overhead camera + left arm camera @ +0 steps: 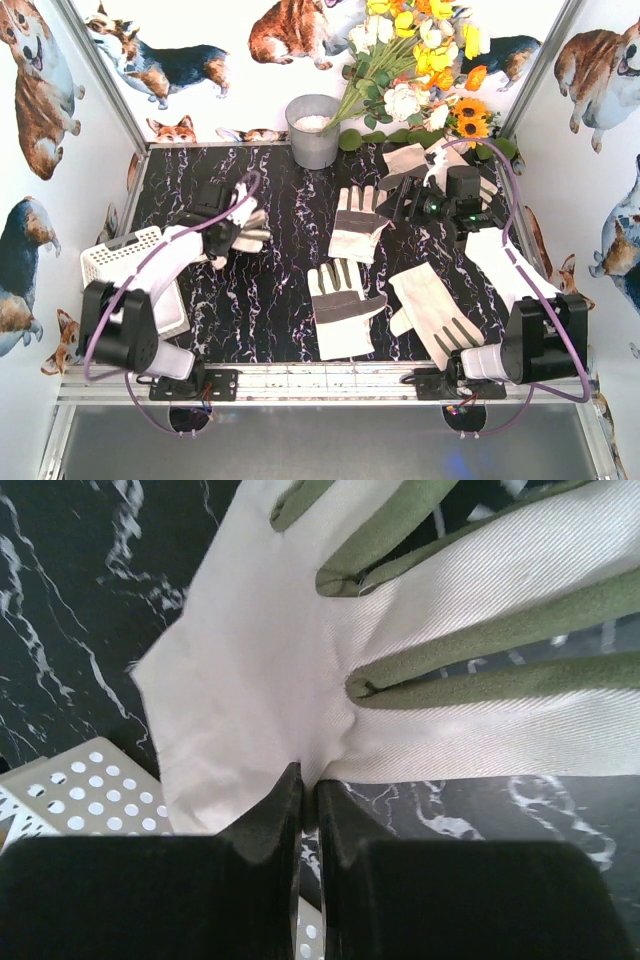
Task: Put the gloves into the storage basket
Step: Pick up the glove from the center of the board.
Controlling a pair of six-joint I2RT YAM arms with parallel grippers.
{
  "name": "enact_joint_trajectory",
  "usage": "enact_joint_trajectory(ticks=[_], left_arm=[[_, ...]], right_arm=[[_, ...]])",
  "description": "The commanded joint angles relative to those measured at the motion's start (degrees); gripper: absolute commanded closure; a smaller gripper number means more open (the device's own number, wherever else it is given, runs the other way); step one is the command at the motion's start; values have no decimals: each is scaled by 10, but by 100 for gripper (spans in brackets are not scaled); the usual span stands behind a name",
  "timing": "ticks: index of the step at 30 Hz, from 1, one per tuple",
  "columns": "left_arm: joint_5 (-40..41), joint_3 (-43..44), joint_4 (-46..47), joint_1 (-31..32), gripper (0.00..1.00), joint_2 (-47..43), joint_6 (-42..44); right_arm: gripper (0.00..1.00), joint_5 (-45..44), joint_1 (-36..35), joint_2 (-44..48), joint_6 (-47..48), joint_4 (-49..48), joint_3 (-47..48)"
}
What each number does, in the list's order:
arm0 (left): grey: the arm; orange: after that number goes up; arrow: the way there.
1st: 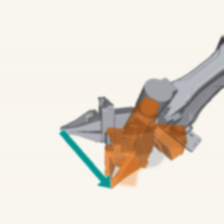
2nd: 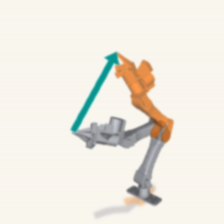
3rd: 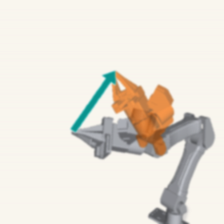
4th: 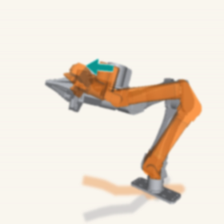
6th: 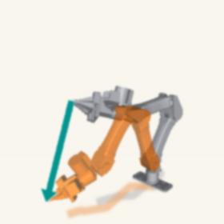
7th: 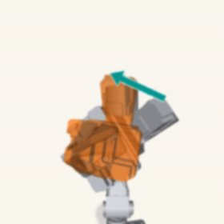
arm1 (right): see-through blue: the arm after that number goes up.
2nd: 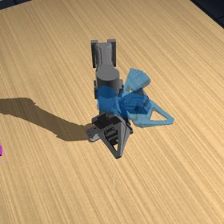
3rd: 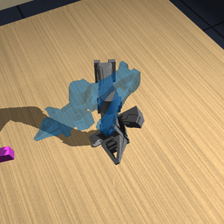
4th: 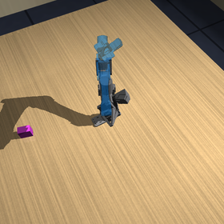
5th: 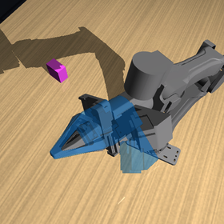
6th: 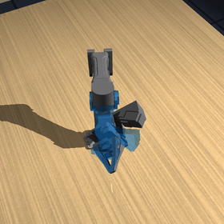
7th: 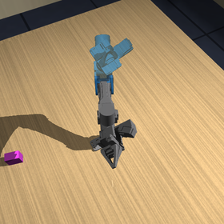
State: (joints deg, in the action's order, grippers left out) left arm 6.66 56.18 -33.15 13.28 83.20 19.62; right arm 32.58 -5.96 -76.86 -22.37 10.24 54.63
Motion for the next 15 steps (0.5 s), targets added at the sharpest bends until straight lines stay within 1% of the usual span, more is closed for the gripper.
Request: enact_joint_trajectory(ticks=[1,3,5,6,7,10,12,15], left_arm=[[-72,53,-26,3,100,-46,-59],[-106,82,-43,3,100,-52,-83],[-154,121,-60,3,100,-52,-108],[-190,135,-64,3,100,-54,-118],[-248,145,-65,3,100,-56,-129],[-367,170,-51,3,100,-62,-158],[-427,180,-37,4,100,-67,-181],[-496,190,-27,11,100,-76,-211]], right_arm=[[20,82,2,35,-6,-97,8],[19,133,0,38,-31,-147,-1],[18,177,-7,40,-53,-187,-8],[17,193,-14,42,-54,-198,-10],[17,204,-24,44,-50,-202,-11],[16,234,-64,50,-34,-201,-13],[16,245,-86,58,-35,-213,-21],[16,253,-109,73,-48,-248,-37]])
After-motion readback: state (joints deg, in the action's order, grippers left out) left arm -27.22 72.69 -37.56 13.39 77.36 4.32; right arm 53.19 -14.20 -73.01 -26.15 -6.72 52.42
